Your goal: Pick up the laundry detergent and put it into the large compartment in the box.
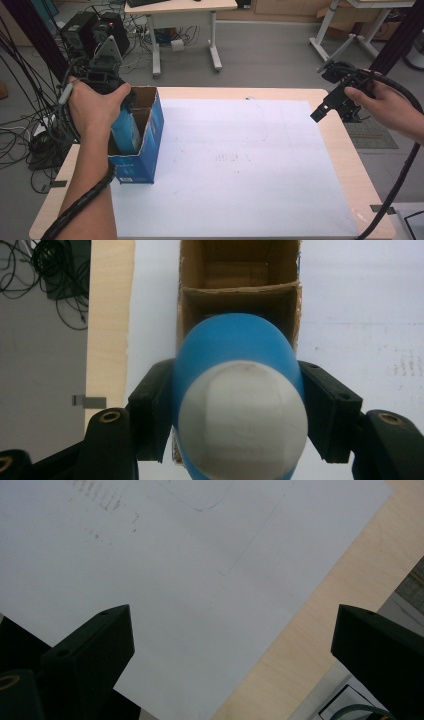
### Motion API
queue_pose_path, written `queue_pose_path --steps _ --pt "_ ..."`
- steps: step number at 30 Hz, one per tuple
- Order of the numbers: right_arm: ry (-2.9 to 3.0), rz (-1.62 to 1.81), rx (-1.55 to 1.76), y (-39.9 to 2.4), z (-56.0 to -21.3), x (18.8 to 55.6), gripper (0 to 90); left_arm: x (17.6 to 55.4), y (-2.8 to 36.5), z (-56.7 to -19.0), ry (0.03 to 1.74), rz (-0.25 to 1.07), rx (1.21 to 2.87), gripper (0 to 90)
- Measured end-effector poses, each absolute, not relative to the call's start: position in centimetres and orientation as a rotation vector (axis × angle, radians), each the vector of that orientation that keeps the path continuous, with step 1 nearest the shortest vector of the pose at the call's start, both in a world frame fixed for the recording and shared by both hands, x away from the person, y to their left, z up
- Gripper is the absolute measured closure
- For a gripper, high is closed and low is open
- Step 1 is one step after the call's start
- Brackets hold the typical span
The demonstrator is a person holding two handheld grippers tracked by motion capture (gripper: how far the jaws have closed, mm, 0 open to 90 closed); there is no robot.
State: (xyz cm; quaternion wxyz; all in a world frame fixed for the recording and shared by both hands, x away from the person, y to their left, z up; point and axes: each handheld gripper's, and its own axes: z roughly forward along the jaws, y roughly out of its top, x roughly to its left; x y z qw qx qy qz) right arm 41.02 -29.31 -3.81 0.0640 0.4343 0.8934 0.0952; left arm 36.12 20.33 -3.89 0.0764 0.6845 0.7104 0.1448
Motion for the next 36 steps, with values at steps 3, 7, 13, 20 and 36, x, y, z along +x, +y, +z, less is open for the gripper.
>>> queue_pose_path --steps 3,7,13,20,36 --pt "2.699 0.29 1.307 -29.4 -3.9 41.0 3.5 36.5 20.2 -4.6 2.138 0.417 2.07 37.7" --pt "2.7 0.287 1.311 -29.3 -3.9 41.1 3.5 36.7 19.9 -5.3 2.135 0.417 2.083 37.7" --pt "2.7 0.292 1.318 -29.5 -3.9 41.1 3.5 37.0 19.9 -6.2 2.137 0.405 2.096 37.7" --pt "2.705 0.283 1.319 -29.3 -4.1 41.3 3.5 37.3 20.1 -7.4 2.15 0.395 2.099 37.8" --pt "2.724 0.277 1.327 -29.2 -4.8 42.0 3.5 37.5 20.1 -9.3 2.165 0.391 2.104 37.7"
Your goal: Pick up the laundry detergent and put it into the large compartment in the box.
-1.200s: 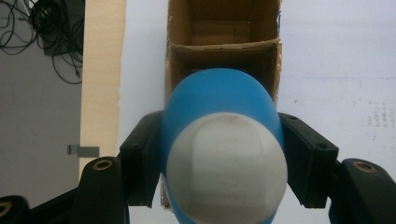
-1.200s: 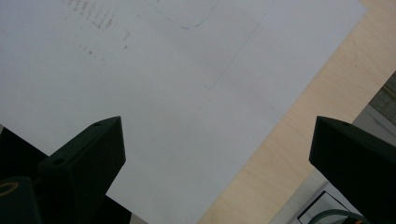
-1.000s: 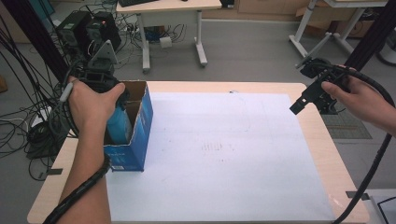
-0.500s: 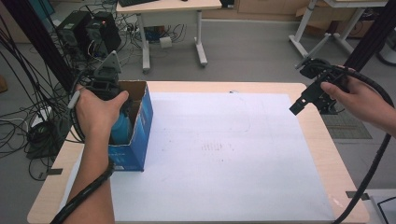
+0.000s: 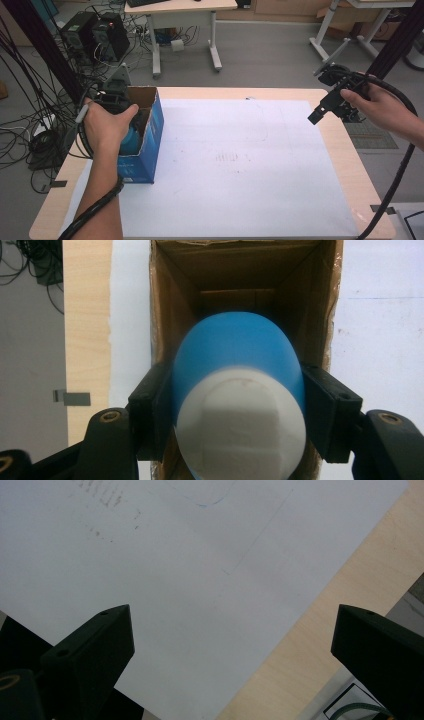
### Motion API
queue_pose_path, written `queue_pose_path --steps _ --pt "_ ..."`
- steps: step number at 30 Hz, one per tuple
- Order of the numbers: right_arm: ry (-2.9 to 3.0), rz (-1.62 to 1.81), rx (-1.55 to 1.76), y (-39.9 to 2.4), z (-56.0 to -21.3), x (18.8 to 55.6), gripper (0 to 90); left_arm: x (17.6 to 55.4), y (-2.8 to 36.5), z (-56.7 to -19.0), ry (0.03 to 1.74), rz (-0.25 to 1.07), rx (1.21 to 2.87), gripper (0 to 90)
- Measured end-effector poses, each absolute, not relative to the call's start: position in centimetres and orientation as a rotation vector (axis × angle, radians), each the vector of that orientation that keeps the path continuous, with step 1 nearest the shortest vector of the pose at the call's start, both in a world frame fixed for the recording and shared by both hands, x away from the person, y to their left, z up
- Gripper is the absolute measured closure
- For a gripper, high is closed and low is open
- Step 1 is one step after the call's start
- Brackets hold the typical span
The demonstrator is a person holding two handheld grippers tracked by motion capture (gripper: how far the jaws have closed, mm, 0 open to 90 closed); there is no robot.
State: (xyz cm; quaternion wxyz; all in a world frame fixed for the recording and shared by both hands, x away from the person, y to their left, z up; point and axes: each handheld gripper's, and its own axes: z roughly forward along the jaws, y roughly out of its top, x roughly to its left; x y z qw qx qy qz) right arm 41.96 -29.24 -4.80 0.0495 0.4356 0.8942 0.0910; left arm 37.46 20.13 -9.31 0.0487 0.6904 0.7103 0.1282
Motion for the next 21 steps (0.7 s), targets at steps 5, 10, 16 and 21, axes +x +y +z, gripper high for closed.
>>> queue_pose_path --steps 5,10,16,21 --pt "2.737 0.271 1.328 -29.2 -5.0 42.2 3.5 37.7 19.8 -10.0 2.169 0.393 2.118 37.7" --pt "2.74 0.271 1.328 -29.2 -5.2 42.4 3.5 37.8 19.8 -10.6 2.17 0.387 2.119 37.8" --pt "2.741 0.273 1.331 -29.2 -5.4 42.5 3.5 38.0 19.7 -11.0 2.179 0.397 2.122 37.8" --pt "2.739 0.267 1.339 -29.4 -5.6 42.7 3.5 38.2 19.6 -11.5 2.182 0.392 2.128 37.7"
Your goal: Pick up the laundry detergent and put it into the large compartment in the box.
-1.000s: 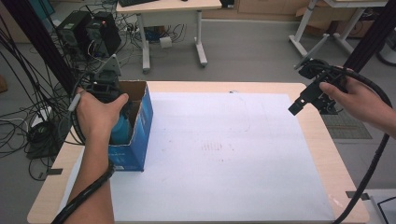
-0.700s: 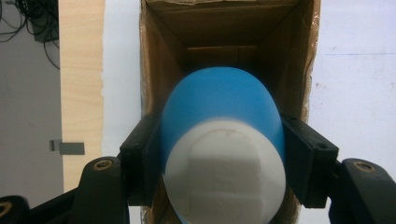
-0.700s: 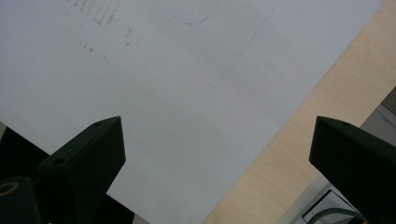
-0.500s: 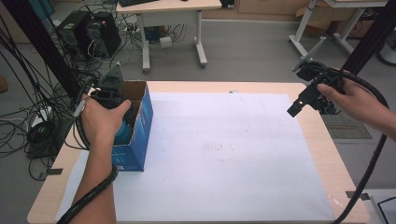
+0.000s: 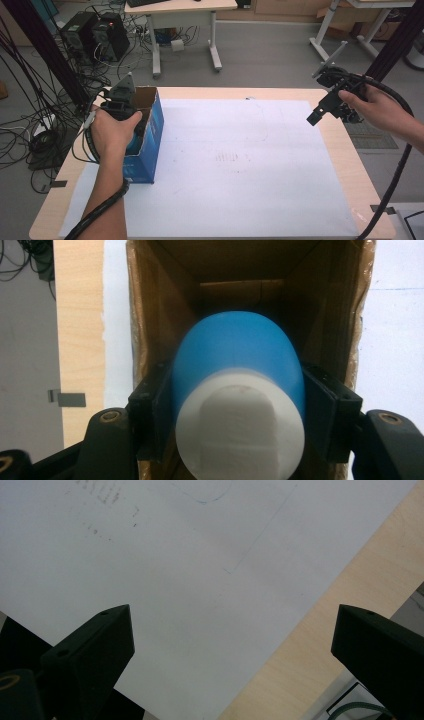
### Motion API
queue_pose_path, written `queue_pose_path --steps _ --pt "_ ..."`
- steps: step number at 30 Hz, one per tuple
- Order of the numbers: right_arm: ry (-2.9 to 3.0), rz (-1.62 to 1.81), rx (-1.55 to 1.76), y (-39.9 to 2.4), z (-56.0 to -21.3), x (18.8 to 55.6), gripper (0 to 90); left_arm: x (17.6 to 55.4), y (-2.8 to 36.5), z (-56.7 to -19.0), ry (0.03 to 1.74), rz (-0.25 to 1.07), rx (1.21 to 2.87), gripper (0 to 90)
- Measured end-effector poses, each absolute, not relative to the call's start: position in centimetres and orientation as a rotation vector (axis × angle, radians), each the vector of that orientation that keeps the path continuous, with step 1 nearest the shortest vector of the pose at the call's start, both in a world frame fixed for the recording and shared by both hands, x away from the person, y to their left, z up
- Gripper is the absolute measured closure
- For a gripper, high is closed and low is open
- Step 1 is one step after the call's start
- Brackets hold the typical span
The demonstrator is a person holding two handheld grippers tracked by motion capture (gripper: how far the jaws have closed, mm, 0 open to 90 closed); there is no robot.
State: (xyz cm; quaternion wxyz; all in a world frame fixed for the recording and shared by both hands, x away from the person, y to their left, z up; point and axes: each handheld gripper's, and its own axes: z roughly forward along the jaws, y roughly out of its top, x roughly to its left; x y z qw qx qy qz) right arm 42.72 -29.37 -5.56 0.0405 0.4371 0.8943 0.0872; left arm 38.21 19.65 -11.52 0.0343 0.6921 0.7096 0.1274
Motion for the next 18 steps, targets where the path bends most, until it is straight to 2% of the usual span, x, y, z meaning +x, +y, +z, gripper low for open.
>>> queue_pose_path --steps 18 --pt "2.735 0.271 1.347 -29.48 -6.03 43.13 3.5 38.95 19.66 -12.56 2.184 0.379 2.155 37.7"
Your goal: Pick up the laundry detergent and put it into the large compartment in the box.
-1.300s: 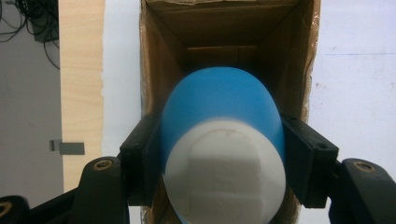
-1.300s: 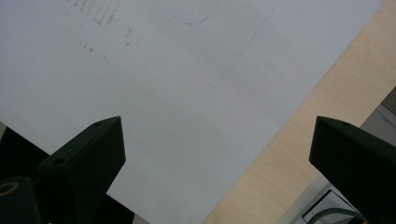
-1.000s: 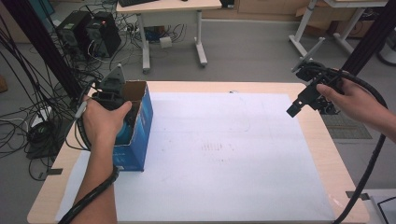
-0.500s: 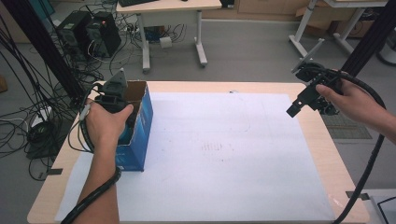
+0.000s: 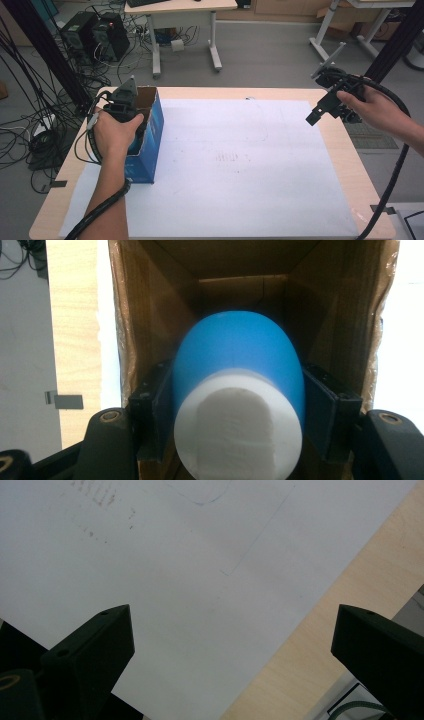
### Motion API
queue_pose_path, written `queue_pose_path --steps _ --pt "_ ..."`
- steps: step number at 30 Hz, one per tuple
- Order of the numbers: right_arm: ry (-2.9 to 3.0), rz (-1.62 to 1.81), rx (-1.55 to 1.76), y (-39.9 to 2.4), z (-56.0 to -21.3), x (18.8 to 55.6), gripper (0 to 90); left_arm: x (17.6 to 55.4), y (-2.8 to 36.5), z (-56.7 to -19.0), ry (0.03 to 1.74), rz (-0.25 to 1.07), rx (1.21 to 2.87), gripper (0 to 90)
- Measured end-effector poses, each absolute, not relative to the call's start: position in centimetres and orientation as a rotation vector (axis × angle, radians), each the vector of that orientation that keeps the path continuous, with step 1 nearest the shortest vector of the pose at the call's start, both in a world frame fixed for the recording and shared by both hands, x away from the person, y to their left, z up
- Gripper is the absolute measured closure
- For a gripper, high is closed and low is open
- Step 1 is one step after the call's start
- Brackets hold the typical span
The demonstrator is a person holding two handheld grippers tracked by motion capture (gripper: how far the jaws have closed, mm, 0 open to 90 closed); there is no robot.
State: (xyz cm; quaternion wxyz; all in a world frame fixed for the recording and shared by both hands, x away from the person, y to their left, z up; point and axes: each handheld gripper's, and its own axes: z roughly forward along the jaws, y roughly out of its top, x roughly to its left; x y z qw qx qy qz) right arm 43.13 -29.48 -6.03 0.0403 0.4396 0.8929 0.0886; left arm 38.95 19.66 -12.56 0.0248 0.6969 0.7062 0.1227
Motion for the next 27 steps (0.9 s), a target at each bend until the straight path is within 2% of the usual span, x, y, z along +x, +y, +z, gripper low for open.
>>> queue_pose_path --steps 27 --pt "2.746 0.292 1.343 -29.7 -5.81 42.98 3.5 39.26 19.71 -12.7 2.212 0.398 2.126 34.2"
